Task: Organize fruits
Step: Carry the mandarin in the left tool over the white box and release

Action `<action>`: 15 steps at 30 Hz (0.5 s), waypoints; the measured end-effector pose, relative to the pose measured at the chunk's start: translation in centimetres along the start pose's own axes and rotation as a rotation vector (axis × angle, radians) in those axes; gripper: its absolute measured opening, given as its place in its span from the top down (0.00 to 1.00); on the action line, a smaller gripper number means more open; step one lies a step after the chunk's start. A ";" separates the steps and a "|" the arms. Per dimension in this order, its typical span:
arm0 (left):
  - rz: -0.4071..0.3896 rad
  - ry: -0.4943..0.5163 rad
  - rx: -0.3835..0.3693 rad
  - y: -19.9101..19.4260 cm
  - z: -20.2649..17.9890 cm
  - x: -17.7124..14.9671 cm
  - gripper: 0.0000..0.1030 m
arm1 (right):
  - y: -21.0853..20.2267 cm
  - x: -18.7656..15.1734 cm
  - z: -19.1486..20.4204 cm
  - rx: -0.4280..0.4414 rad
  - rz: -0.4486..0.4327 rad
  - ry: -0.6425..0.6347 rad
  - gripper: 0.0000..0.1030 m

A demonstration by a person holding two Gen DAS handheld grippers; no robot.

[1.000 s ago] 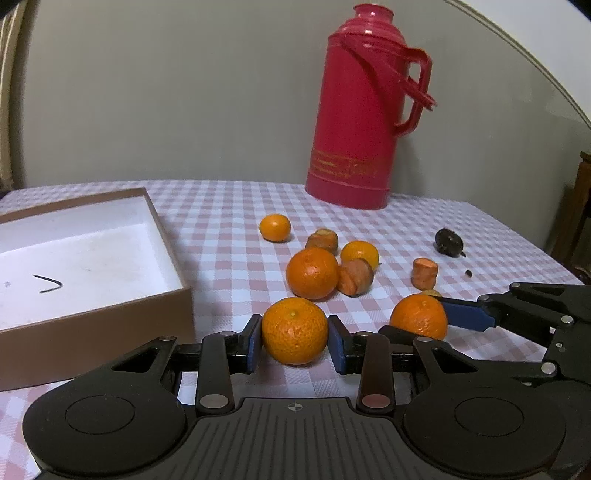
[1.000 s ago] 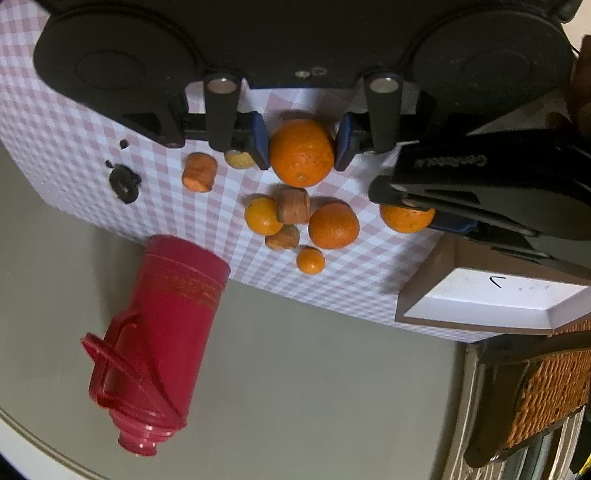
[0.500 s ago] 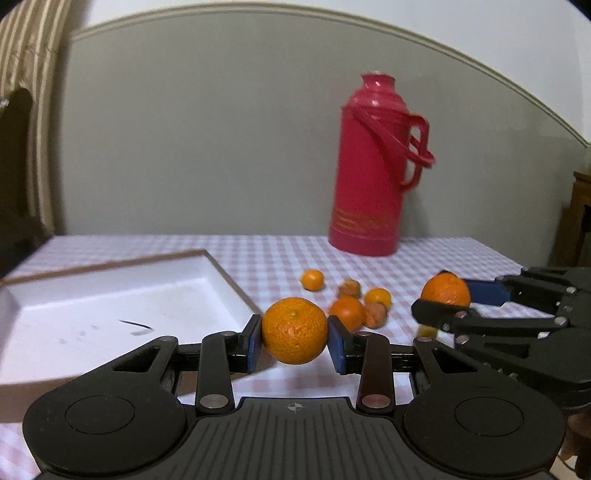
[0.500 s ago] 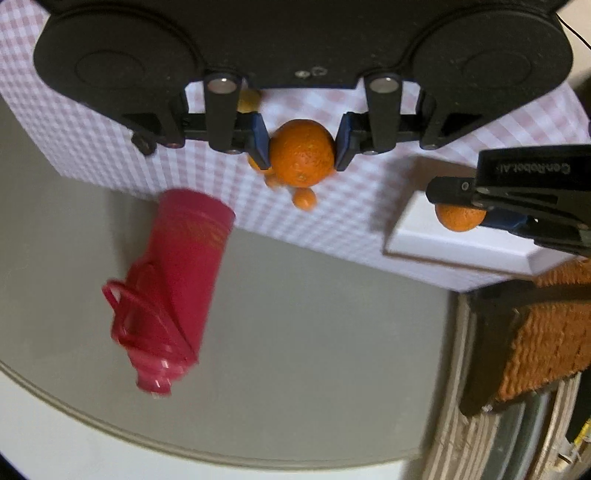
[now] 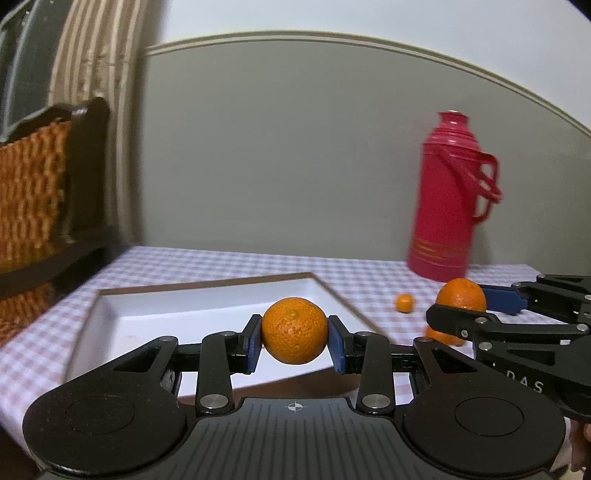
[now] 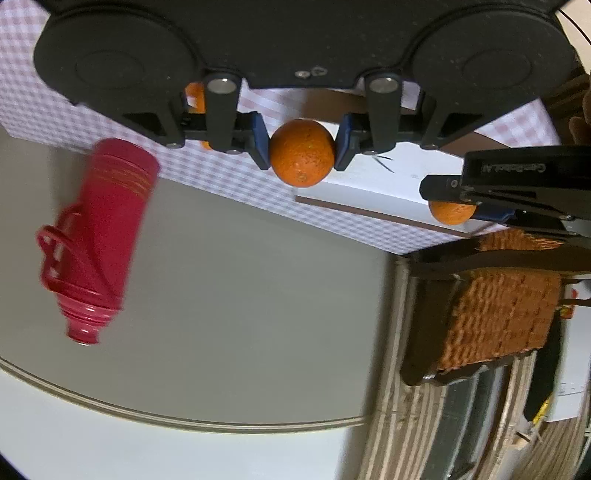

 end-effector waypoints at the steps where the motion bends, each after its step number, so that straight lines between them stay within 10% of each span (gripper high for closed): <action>1: 0.000 -0.006 0.014 -0.1 0.7 0.0 0.64 | 0.2 0.1 0.6 0.012 -0.002 -0.003 0.73; 15: 0.010 -0.048 0.198 0.2 9.2 -0.3 0.64 | 3.9 1.9 5.0 0.083 0.001 -0.006 0.73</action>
Point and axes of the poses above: each gripper's, at about its wrist camera, not at the fingertips, and y roughly the way its jaws point, z to its left, x to its top, the point moved 3 cm from there along y, roughly the way its jaws point
